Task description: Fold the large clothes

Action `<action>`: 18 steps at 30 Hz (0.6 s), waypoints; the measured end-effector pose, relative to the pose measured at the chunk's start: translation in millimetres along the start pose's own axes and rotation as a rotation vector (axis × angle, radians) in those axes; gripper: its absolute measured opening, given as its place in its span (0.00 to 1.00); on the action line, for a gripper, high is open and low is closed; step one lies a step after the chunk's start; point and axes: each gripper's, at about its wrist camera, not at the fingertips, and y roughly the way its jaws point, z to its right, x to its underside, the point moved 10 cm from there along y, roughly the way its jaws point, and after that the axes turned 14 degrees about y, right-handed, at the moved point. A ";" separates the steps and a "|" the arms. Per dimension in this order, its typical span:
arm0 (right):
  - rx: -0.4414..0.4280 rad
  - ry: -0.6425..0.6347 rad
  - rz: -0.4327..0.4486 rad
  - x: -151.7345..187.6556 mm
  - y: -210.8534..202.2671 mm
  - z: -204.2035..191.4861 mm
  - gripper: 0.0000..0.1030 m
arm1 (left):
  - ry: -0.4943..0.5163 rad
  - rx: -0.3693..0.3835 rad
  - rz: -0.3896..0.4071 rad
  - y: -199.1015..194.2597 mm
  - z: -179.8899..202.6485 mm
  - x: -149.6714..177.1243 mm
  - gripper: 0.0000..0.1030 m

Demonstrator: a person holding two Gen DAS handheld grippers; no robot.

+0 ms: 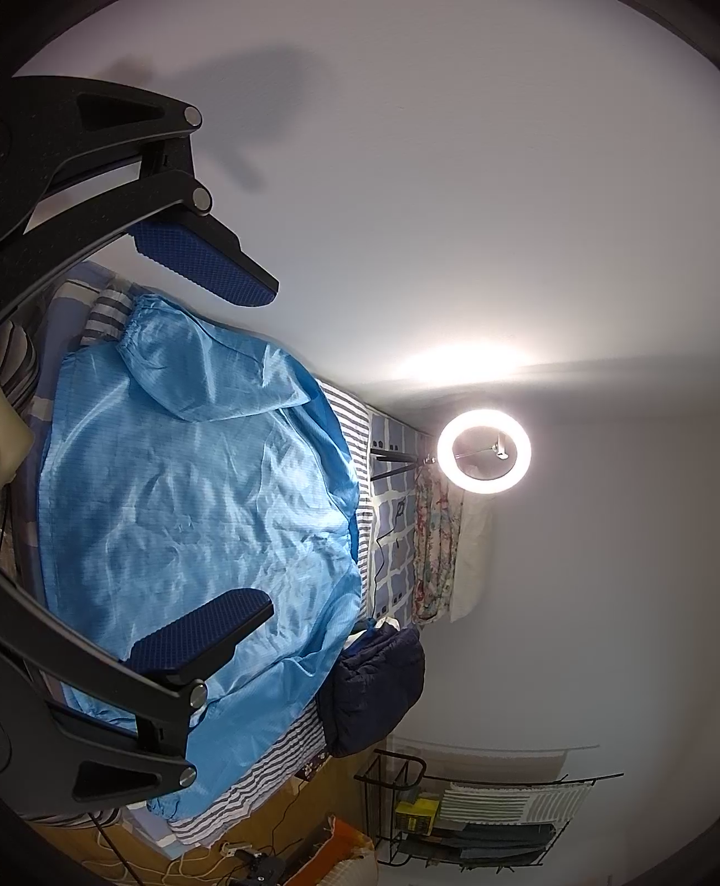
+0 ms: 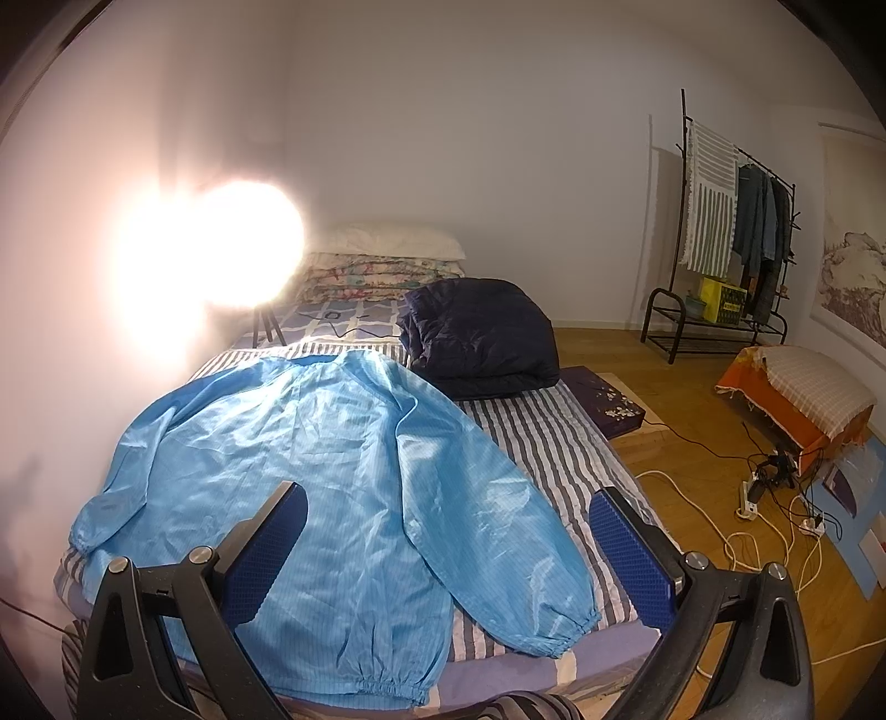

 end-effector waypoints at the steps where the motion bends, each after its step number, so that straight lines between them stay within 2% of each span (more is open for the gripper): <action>1: 0.000 0.000 0.000 0.0 0.1 0.1 1.00 | 0.000 0.000 0.000 -0.1 -0.1 0.1 1.00; 18: -0.002 -0.004 -0.001 2.9 1.6 -1.9 1.00 | 0.001 -0.001 -0.001 0.7 -0.7 1.4 1.00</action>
